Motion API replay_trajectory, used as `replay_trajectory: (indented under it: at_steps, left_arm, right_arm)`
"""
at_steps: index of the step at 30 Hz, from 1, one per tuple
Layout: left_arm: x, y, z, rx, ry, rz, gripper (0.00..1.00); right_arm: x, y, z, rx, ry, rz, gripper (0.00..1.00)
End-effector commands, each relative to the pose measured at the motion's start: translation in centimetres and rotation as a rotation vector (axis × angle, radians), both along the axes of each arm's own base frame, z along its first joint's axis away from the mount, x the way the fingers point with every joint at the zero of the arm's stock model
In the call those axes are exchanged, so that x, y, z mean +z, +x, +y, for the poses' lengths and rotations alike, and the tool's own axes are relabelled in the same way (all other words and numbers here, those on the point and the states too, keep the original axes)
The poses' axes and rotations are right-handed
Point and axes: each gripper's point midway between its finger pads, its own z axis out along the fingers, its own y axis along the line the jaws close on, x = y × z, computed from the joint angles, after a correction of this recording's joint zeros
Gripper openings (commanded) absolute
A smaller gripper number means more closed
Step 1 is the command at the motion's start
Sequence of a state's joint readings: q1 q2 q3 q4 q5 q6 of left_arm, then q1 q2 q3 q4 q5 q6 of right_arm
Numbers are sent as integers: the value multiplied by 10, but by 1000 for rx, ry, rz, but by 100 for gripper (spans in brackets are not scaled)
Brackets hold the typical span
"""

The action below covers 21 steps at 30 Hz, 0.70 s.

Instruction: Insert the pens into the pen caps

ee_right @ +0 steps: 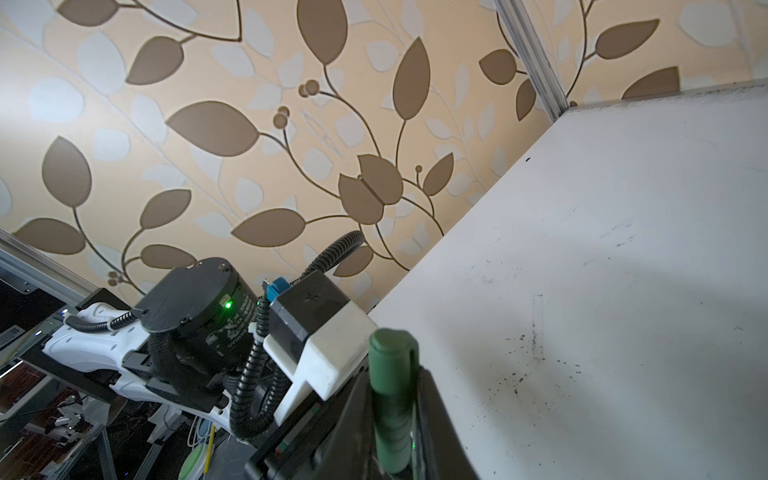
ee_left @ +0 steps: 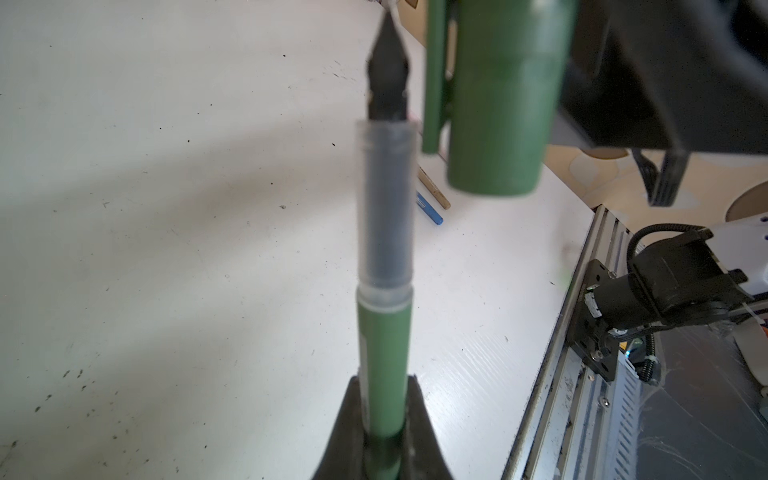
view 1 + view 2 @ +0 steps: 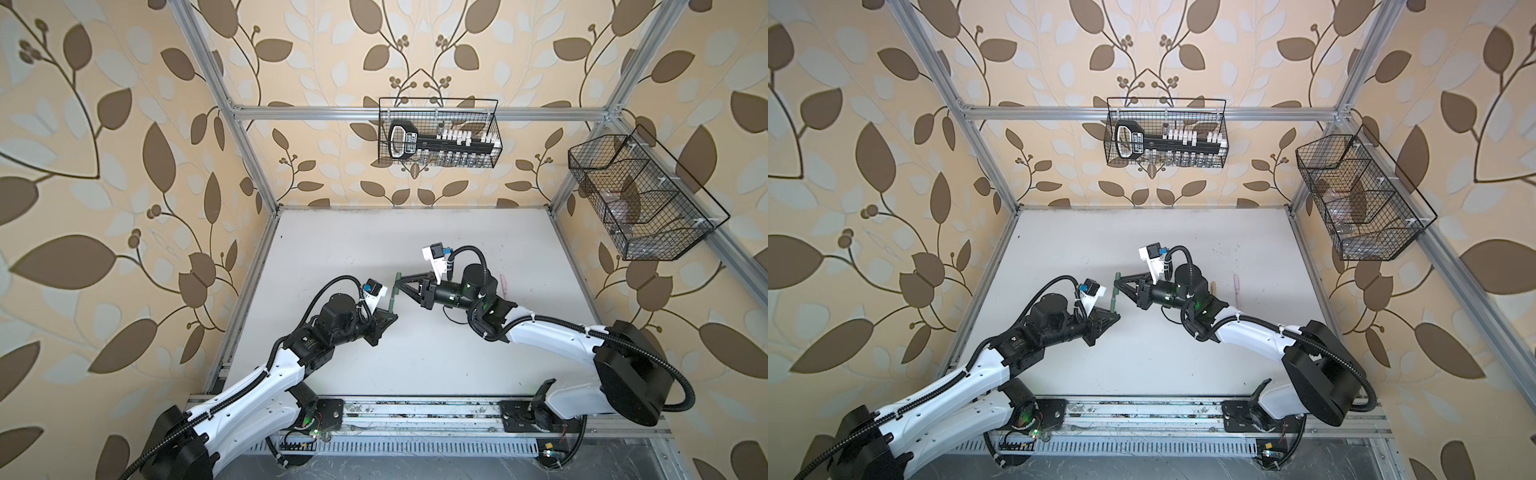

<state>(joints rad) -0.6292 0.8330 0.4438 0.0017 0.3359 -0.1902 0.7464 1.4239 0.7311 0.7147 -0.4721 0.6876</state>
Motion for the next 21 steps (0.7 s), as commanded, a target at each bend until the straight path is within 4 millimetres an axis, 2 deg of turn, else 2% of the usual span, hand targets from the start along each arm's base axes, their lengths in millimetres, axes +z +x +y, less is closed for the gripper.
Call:
replay_trajectory:
  at_steps: [1, 12, 21]
  left_arm:
    - [27, 4, -5, -8, -42, -66, 0]
    - [21, 3, -4, -9, -22, -56, 0]
    - [21, 3, -4, -9, -21, -58, 0]
  right_arm:
    - [-3, -2, 2, 6, 23, 1, 17]
    - [38, 16, -6, -38, 40, -95, 16]
    - [40, 15, -3, -19, 47, -91, 16]
